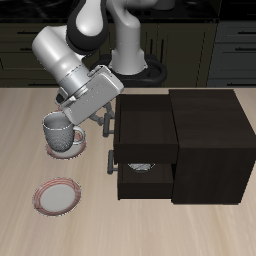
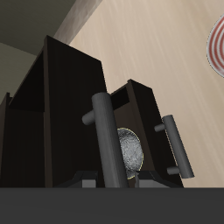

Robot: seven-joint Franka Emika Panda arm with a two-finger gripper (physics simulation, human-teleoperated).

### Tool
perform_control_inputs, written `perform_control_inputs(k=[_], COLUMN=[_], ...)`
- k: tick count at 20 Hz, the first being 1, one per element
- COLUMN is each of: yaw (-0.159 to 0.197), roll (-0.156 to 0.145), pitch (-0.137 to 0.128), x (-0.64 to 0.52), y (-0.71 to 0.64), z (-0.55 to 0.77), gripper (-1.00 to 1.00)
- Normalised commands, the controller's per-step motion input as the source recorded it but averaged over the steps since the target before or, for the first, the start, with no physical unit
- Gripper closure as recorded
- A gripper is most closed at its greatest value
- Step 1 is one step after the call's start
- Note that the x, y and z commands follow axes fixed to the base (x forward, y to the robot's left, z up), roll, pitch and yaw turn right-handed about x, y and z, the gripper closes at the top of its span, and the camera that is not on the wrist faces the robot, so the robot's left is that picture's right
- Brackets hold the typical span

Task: Open the top drawer

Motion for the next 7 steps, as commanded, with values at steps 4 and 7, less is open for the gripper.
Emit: perform_control_inputs(k=[4,7], yaw=[0.007,-0.005], roll=[-0.040,-0.058], pitch=[-0.012,-0.011], x=[-0.10,-0.05], y=[-0.34,-0.37], z=[0.04,0.03], gripper=[1.00,1.00])
